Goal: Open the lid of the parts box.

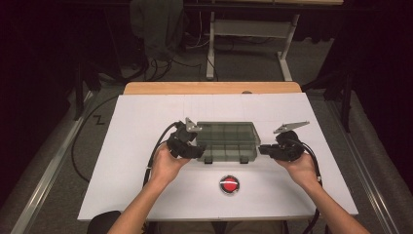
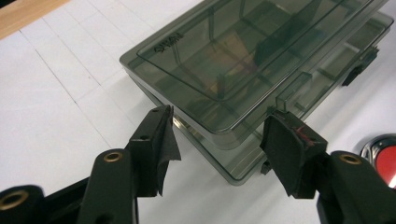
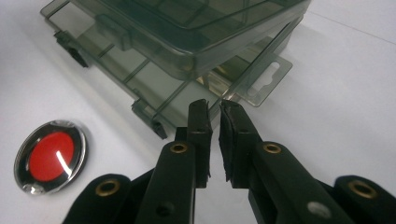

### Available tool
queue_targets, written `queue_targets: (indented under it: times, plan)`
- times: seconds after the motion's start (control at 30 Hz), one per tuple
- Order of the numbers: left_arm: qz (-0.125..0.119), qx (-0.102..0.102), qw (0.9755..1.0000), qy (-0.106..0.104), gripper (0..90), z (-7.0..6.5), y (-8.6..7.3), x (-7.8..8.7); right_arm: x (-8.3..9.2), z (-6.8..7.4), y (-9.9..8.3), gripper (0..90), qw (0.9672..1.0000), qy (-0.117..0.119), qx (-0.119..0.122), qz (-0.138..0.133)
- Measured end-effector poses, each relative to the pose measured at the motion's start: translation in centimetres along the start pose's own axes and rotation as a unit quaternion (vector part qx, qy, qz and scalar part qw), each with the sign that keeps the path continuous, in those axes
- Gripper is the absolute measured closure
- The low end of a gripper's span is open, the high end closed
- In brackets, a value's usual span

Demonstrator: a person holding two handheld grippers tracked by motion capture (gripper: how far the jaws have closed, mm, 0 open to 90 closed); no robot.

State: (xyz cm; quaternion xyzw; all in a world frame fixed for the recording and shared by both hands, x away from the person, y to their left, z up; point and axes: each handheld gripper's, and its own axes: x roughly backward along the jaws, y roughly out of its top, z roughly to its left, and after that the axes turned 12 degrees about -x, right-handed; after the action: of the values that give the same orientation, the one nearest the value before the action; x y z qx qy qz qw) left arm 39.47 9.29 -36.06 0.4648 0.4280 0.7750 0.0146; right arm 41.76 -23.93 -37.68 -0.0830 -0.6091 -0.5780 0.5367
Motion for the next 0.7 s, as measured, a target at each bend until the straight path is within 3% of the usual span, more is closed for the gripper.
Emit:
queue_targets:
  times: [0.47, 0.7]
  plan:
    - [-0.029, 0.028, 0.9992, -0.009, 43.7, 0.9, 0.5, 0.3, -2.0, -0.4, 2.3, 78.7, 0.9987, -0.022, -0.044, 0.013]
    - [-0.036, 0.039, 0.9985, -0.013, 43.9, 1.2, 0.7, 0.4, -2.7, -0.3, 3.3, 77.3, 0.998, -0.033, -0.05, 0.022]
